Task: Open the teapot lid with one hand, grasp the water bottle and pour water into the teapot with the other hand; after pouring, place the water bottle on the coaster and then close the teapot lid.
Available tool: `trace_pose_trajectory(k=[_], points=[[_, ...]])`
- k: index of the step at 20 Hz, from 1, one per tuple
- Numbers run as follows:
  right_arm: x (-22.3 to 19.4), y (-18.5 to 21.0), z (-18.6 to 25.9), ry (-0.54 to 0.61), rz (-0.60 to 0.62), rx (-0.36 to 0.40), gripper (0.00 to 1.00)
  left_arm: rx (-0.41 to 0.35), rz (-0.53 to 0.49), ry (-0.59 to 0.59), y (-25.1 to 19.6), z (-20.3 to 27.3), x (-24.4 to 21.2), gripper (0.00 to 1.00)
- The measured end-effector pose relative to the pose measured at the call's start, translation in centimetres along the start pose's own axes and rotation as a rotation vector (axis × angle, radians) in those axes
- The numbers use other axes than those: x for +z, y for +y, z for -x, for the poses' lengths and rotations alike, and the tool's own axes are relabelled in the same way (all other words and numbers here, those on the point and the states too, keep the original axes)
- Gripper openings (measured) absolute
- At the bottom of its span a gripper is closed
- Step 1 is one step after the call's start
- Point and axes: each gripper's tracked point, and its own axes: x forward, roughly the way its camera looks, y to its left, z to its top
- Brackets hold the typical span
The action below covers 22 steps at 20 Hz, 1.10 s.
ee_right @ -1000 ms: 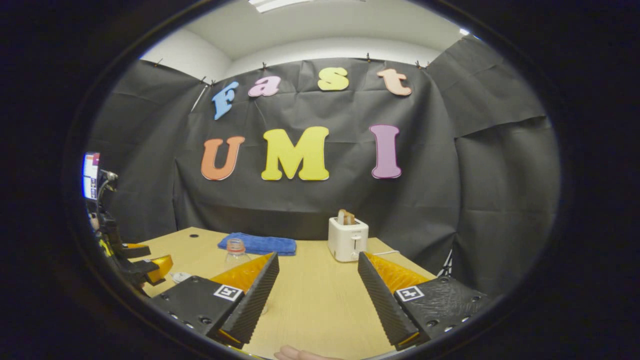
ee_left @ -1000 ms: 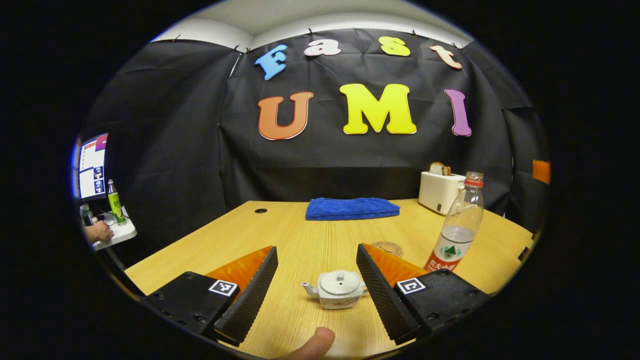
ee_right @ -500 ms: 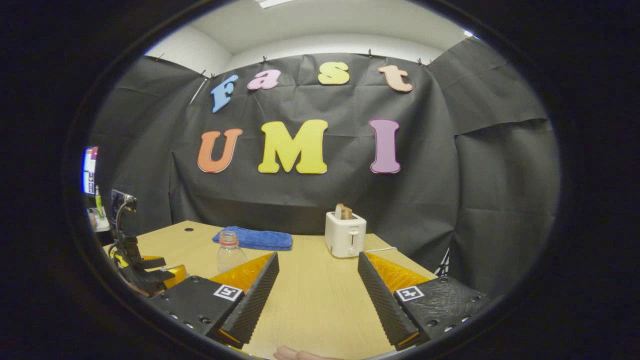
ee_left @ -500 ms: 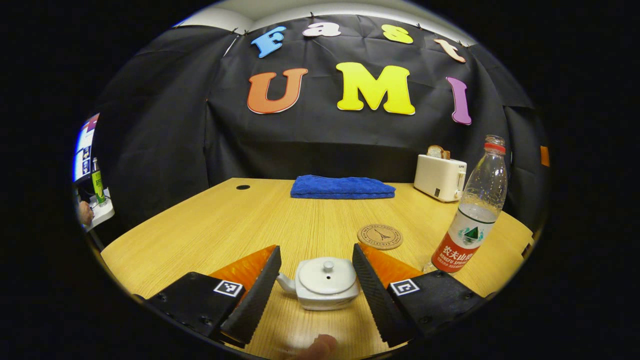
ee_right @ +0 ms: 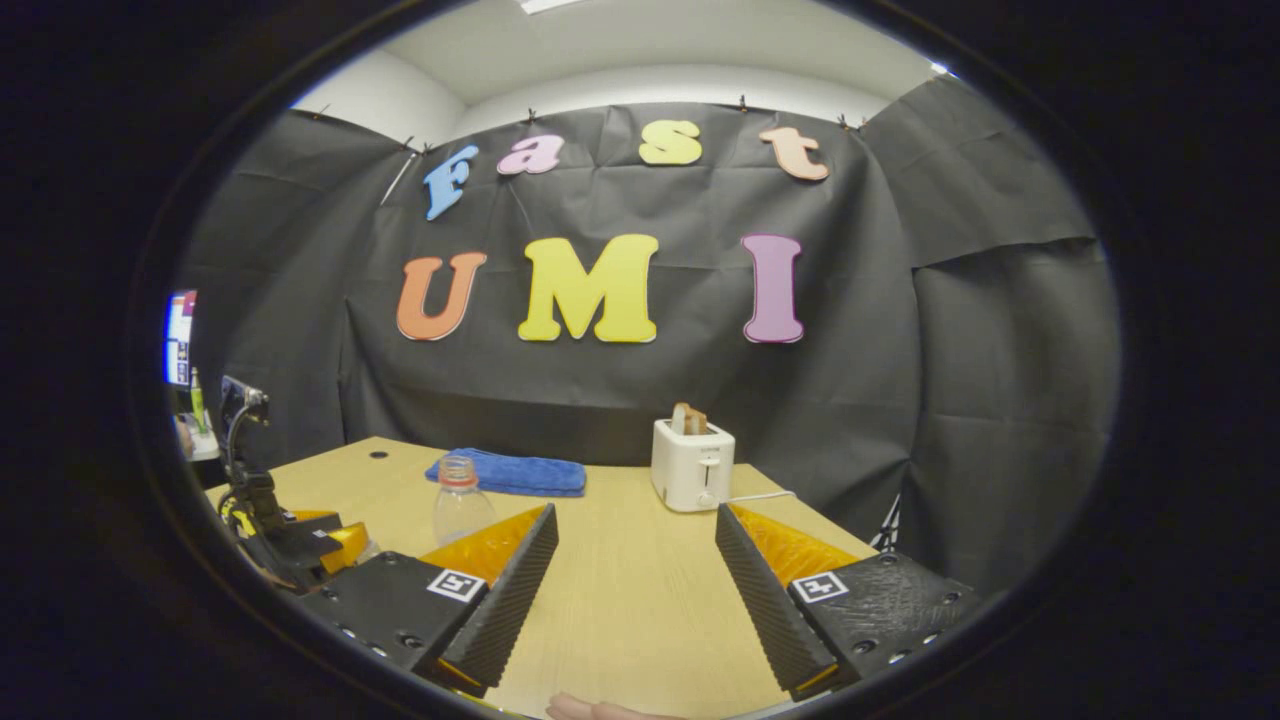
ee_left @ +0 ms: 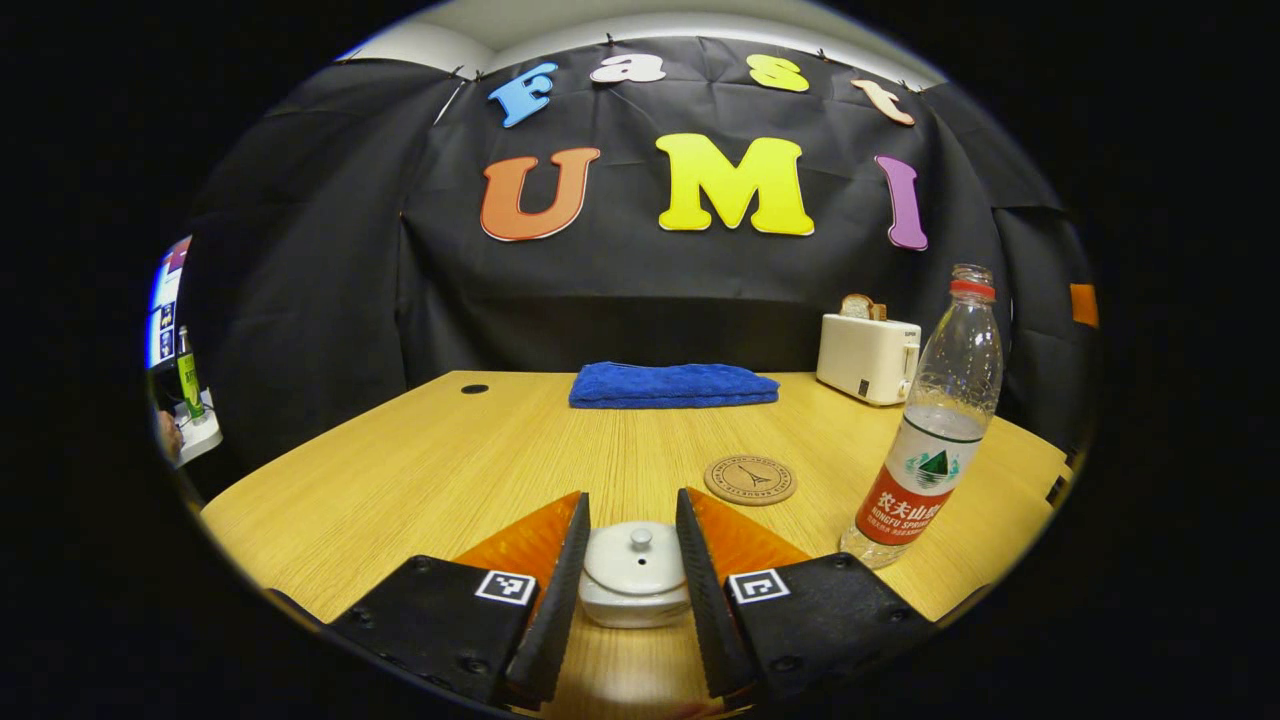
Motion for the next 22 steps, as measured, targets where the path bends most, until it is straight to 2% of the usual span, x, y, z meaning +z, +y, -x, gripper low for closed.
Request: trace_pose_trajectory(k=[1, 3, 4, 7, 8, 9, 15, 16, 18, 22], points=[[0.0, 0.0, 0.0, 0.003, 0.001, 0.001, 0.95, 0.004, -0.009, -0.005, 0.0, -0.1, 0.1, 0.54], [-0.1, 0.1, 0.1, 0.010, -0.004, 0.002, 0.95, 0.006, -0.003, -0.012, 0.4, -0.1, 0.2, 0.42], [-0.2, 0.1, 0.1, 0.012, -0.002, 0.002, 0.95, -0.001, 0.008, -0.016, 0.3, -0.1, 0.2, 0.29], [-0.3, 0.2, 0.0, 0.016, 0.003, 0.003, 0.95, -0.026, -0.002, -0.029, -0.3, -0.2, 0.4, 0.21], [-0.3, 0.2, 0.0, 0.018, 0.003, 0.004, 0.95, -0.020, -0.006, -0.030, -0.1, -0.1, 0.6, 0.12], [-0.4, 0.3, 0.0, 0.023, 0.000, 0.011, 0.95, -0.023, -0.010, -0.027, 0.0, -0.2, 0.5, 0.07], [-1.4, 2.1, -0.3, 0.048, 0.018, 0.056, 0.95, -0.053, -0.009, -0.057, 0.1, 0.7, 2.1, 0.03], [-1.6, 2.2, -0.4, 0.047, 0.020, 0.059, 0.97, -0.051, -0.020, -0.068, 0.2, 1.0, 2.7, 0.03], [-2.2, 3.3, -0.6, 0.052, 0.016, 0.082, 0.95, -0.044, -0.029, -0.085, 1.0, 1.7, 3.8, 0.03], [-3.5, 5.8, -1.1, 0.065, 0.018, 0.142, 0.95, -0.020, 0.019, -0.084, 2.7, 3.6, 5.9, 0.03]])
